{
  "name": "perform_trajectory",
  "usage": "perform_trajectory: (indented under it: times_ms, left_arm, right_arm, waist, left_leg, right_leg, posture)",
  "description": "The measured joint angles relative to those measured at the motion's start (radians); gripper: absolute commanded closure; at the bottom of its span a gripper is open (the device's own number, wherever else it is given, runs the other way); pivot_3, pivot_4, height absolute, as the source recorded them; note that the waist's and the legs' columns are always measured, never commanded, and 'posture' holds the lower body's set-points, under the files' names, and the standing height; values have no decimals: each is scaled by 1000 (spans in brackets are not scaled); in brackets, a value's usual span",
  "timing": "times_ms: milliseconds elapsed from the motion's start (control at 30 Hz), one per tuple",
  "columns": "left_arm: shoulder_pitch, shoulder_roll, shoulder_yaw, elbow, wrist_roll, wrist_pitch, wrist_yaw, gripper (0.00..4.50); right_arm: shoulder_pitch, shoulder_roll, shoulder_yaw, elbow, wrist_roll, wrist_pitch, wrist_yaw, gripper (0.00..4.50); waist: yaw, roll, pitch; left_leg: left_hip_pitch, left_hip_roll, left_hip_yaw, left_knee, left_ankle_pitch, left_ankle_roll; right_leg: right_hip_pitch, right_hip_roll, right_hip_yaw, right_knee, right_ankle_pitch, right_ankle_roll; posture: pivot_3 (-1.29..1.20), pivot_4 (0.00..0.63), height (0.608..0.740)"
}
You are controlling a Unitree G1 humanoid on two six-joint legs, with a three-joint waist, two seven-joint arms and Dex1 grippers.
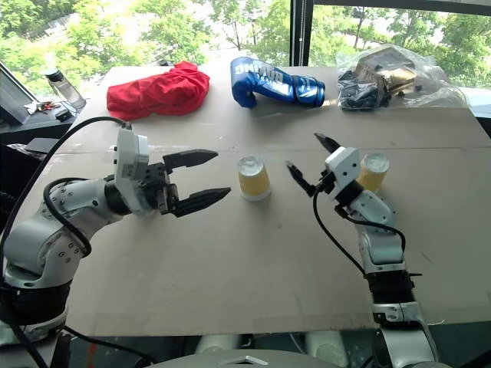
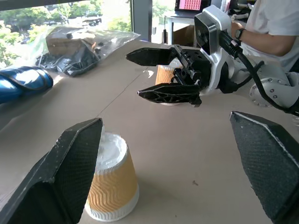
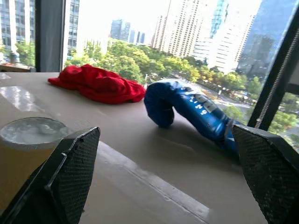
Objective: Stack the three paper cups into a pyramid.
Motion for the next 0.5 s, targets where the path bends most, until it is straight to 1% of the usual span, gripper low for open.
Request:
perform_trajectory:
  times_ms: [67, 167, 300, 500]
  left_arm:
    - [-28, -9, -15, 15, 7, 0, -7, 0]
    - [-53, -13, -35, 25, 12, 0, -22, 0]
    - [-57, -14, -37, 35, 15, 1, -29, 0]
    - [-76, -14, -39, 35, 16, 18, -28, 0]
  right_arm:
    - [11, -4, -53, 1, -19, -5, -78, 57]
    - [11, -12, -84, 8, -42, -12, -144, 57]
    - [13, -21, -102, 22, -43, 5, -187, 57]
    - [51, 2, -111, 25, -8, 116, -237, 57]
  waist:
    - [-2, 0, 0]
    - [-1, 0, 0]
    - [0, 0, 0]
    - [3, 0, 0]
  left_leg:
    - [0, 1, 0, 0, 0, 0]
    - [0, 1, 0, 0, 0, 0]
    - [0, 1, 0, 0, 0, 0]
    - [0, 1, 0, 0, 0, 0]
  right_leg:
    - [0, 1, 0, 0, 0, 0]
    - [-1, 1, 0, 0, 0, 0]
    - [-1, 1, 1, 0, 0, 0]
    - [-1, 1, 1, 0, 0, 0]
  posture:
    - [0, 150, 740]
    - [0, 150, 740]
    - [0, 150, 740]
    - [0, 150, 740]
